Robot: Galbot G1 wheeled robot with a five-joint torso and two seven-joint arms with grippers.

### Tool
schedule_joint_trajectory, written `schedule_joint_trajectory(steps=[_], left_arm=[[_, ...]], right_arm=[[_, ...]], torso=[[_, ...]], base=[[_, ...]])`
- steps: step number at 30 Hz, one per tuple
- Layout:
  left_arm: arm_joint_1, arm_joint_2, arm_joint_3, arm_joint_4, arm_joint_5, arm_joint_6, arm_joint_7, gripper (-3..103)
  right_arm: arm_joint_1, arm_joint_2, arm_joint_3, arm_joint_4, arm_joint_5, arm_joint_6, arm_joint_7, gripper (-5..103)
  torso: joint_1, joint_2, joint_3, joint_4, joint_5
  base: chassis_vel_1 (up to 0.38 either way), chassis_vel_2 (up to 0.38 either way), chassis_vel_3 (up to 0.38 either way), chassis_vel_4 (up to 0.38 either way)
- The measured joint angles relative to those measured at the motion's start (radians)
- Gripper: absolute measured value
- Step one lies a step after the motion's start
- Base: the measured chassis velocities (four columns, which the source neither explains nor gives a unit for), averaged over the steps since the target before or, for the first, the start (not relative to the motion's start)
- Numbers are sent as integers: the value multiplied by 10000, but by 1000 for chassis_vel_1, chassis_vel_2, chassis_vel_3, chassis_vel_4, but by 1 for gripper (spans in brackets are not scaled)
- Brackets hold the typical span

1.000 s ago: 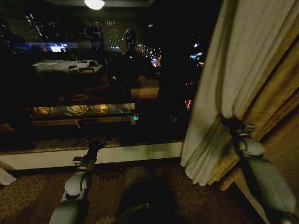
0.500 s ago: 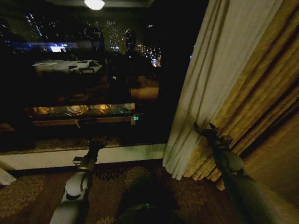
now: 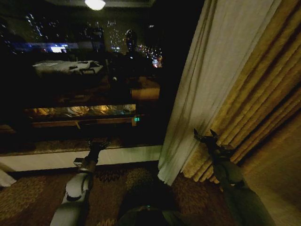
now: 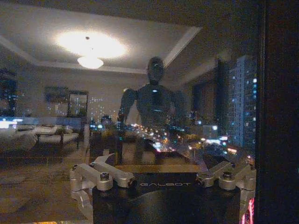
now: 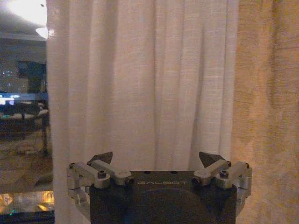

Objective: Open the curtains by pulling them apart, changing their state from closed to fully open.

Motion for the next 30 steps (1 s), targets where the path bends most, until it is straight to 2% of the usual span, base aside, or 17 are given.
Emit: schedule_joint_trajectory(steps=[8,23,30], left_arm=[[-26,12,-10,22,-35,-6,0,100],[-31,35,-11,40,-68,-41,-1,100],[-25,36,-22,19,-74,-66,-1,100]], right_arm=[[-53,72,2,45,-49,21,-1,100],[-188,127,75,170,-57,218,-7,100],[-167,187,60,44,-713,480,-172,100]], torso=[[2,-3,1,0,1],[-3,0,0,-1,1],[-3,1,-1,-1,0]], base=[[19,-20,-16,26],[110,-126,-109,126],[70,-54,-73,52]])
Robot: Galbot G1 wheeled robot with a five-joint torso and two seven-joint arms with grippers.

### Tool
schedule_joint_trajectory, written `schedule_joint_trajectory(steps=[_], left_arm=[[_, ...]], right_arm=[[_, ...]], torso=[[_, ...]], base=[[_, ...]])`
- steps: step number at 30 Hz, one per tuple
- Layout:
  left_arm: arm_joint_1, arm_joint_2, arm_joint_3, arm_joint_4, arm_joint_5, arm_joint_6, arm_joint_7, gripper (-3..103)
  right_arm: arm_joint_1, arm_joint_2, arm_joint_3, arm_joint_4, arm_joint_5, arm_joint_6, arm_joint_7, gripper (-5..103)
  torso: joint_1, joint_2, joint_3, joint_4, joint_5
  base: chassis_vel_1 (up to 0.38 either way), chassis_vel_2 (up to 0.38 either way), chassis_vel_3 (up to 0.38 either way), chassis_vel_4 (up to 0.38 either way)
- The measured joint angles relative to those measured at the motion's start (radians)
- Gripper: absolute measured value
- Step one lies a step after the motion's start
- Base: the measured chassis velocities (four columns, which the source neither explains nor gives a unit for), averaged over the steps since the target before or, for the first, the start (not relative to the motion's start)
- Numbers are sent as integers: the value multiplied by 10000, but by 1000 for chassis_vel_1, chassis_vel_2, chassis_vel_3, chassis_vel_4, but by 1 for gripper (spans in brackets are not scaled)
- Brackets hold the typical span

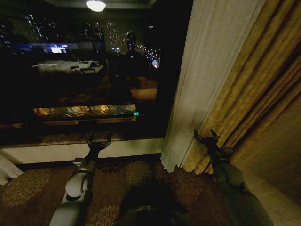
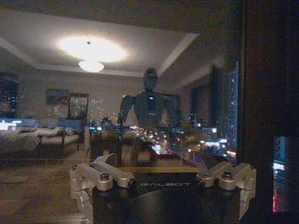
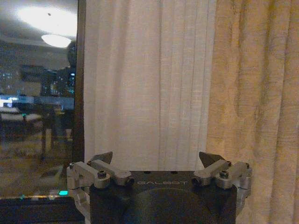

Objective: Open the curtains by pulling them apart, changing their state from closed to fully open.

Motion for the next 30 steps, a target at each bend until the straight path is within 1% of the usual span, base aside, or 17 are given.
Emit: schedule_joint_trajectory(steps=[2,5,7,11,14,22,30], left_arm=[[-2,2,-1,-3,0,0,0,100],[-18,2,9,-5,-2,-1,0,100],[-21,-2,20,-5,-2,-1,0,100],[-21,-37,62,13,9,0,3,100],[-14,-53,63,23,18,0,4,100],[20,-81,62,18,44,-6,7,100],[75,-126,55,-31,76,-6,9,100]], right_arm=[[-5,7,-7,-5,-54,12,-4,100],[-49,134,-92,-22,-653,64,-26,100],[-50,166,-112,-27,-767,89,-26,100],[-29,303,-233,-108,-1306,377,-29,100],[-39,347,-264,-134,-1467,453,-64,100],[-39,422,-318,-149,-1568,517,-94,100],[-64,423,-320,-103,-1581,517,-130,100]], torso=[[0,0,0,0,0],[4,-2,2,0,0],[5,-2,3,0,0],[4,-2,1,1,0],[3,-2,1,-1,0],[4,-3,1,0,0],[3,-2,1,1,-2]], base=[[0,0,0,0],[0,0,0,0],[0,0,0,0],[0,0,0,0],[11,16,-23,-1],[116,105,-105,-92],[249,227,-219,-221]])
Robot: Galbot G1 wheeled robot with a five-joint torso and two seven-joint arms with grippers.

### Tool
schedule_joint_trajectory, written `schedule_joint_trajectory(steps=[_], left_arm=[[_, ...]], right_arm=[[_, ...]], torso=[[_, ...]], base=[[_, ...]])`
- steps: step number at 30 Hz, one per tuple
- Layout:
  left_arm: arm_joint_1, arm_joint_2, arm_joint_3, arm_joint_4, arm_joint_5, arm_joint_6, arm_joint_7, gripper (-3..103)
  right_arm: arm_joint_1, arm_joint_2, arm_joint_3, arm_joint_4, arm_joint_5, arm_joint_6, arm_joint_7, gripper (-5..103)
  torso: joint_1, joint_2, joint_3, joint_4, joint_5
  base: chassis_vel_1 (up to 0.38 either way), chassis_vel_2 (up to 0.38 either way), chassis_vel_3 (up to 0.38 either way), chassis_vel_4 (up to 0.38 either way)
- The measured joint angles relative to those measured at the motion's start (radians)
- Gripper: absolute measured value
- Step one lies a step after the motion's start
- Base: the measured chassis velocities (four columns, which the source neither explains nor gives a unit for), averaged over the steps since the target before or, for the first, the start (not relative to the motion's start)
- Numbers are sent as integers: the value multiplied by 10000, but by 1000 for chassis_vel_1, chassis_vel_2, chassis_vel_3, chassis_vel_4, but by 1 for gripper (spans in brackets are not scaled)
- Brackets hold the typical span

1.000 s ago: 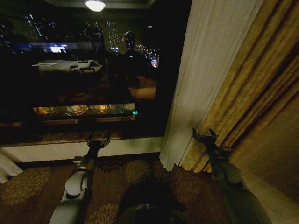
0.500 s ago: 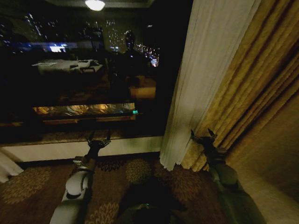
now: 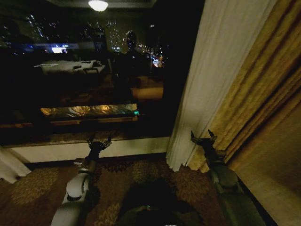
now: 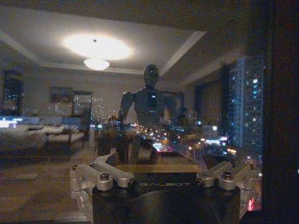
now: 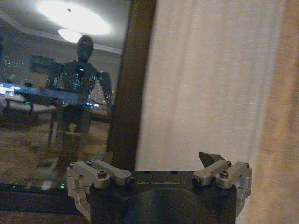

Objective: Open the curtains by pulling them apart, changing their state from closed to fully open.

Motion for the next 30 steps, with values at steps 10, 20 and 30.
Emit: schedule_joint_trajectory(steps=[10,20,30], left_arm=[[51,-19,-13,-91,14,0,2,100],[162,-156,84,-103,155,1,6,100],[178,-145,-23,-142,151,-32,3,100]], right_arm=[[-47,37,-103,142,5,1,-13,100],[-131,88,-481,264,-227,5,-3,100],[-26,263,-753,276,-384,5,30,100]], torso=[[0,0,0,0,6],[-2,1,-1,-1,3],[-2,1,0,0,0]], base=[[259,275,-274,-272],[248,239,-243,-237],[263,262,-258,-263]])
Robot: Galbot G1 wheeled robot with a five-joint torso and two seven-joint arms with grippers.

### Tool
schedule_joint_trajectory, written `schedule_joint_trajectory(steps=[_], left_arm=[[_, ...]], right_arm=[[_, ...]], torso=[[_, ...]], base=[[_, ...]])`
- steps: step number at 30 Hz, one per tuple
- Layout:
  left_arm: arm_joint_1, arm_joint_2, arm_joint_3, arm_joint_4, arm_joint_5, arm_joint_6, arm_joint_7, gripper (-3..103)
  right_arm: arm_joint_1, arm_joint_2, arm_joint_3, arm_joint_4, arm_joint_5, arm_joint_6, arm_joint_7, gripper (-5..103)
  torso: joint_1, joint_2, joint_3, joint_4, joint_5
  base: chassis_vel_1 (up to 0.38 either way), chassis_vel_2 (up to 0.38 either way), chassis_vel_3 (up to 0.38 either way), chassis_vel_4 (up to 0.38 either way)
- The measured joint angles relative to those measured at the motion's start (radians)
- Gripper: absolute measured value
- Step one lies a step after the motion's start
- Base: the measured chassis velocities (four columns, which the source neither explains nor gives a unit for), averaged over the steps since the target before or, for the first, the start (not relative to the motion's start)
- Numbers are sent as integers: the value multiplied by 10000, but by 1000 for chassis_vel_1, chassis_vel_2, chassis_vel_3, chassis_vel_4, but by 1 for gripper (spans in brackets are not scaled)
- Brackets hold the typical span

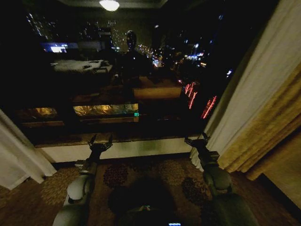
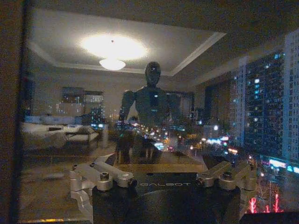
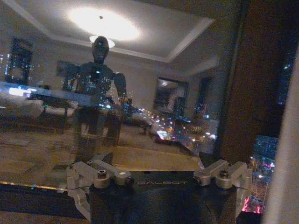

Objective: Open the curtains by pulling them apart, changing their state from closed to fully open.

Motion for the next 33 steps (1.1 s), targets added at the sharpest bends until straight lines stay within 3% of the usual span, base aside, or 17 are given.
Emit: schedule_joint_trajectory(steps=[33], left_arm=[[-187,80,14,11,-71,139,-11,100]], right_arm=[[333,57,-363,-167,-150,-93,81,100]], torso=[[0,0,0,-1,4]], base=[[257,258,-257,-255]])
